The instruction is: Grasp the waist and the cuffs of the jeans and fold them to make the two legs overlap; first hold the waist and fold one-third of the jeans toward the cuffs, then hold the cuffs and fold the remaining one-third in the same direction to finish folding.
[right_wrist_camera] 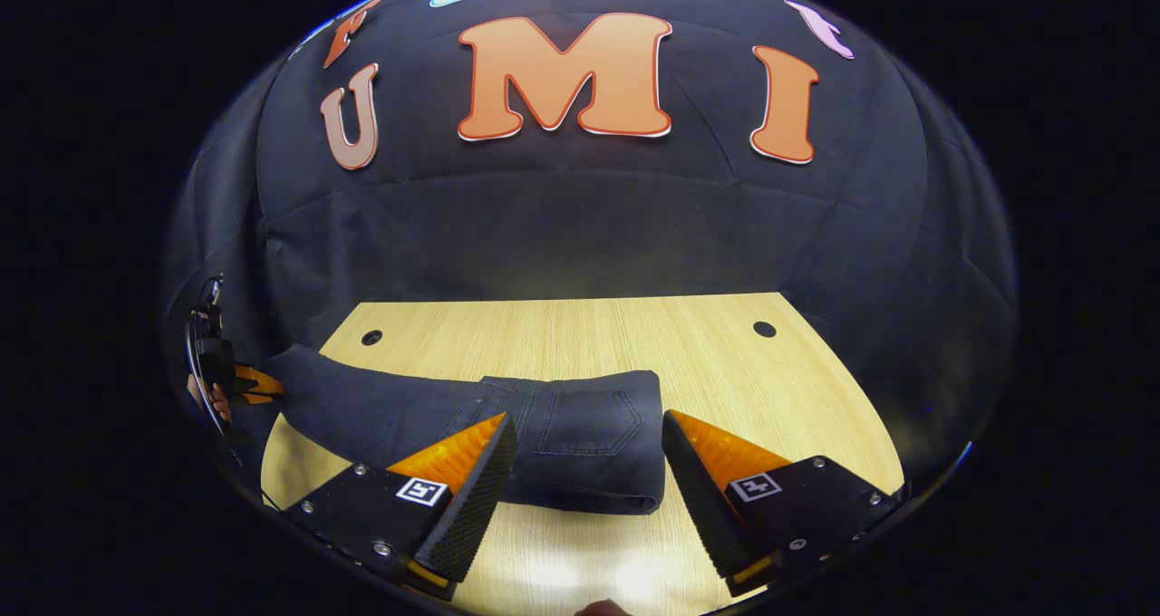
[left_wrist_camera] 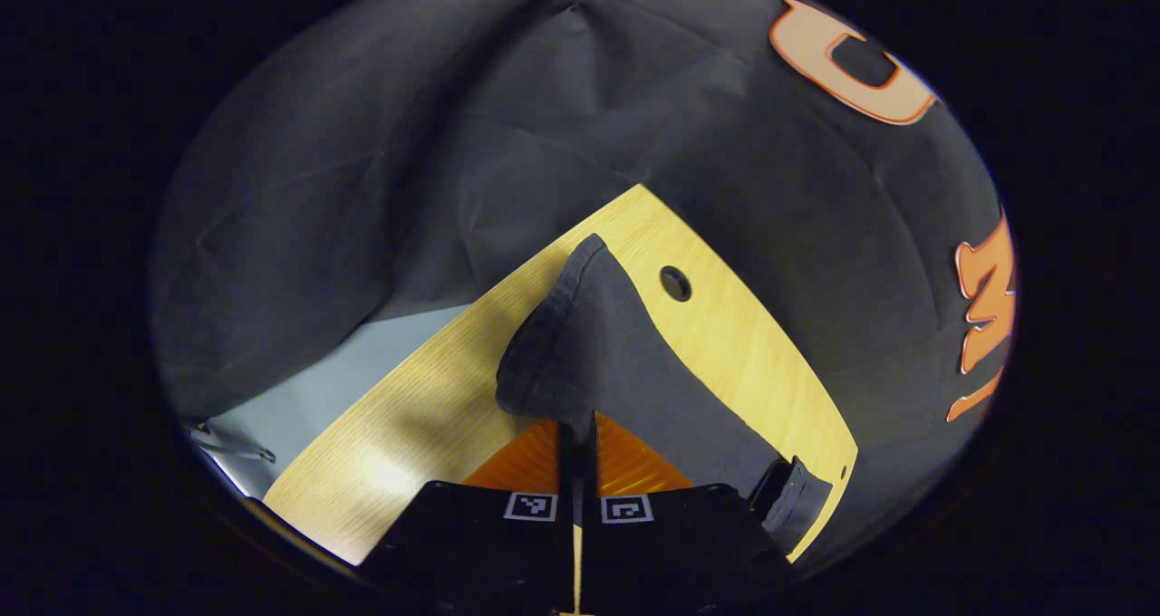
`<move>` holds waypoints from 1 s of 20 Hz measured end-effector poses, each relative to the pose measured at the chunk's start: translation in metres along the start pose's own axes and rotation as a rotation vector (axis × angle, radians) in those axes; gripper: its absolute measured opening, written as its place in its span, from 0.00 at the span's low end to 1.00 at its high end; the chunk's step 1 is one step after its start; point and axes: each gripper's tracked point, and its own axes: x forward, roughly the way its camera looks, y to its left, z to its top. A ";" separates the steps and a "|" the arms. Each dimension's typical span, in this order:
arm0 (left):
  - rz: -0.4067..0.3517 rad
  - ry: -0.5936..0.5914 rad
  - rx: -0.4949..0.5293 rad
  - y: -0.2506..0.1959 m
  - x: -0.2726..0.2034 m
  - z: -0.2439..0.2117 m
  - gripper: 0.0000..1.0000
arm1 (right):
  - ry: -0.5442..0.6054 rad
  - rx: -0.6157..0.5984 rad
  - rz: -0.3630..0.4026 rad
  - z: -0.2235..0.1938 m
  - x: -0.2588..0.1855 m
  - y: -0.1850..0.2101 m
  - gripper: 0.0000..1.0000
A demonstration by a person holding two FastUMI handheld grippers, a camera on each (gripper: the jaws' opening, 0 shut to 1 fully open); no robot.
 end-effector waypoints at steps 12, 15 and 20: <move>-0.176 -0.171 0.203 -0.143 -0.100 0.000 0.03 | -0.036 0.007 0.048 0.012 0.000 -0.038 0.97; -0.223 -0.182 0.218 -0.180 -0.120 -0.007 0.05 | -0.037 0.009 0.057 0.013 0.001 -0.047 0.97; -0.307 -0.192 0.309 -0.250 -0.148 -0.032 0.03 | -0.044 0.015 0.076 0.013 0.007 -0.058 0.97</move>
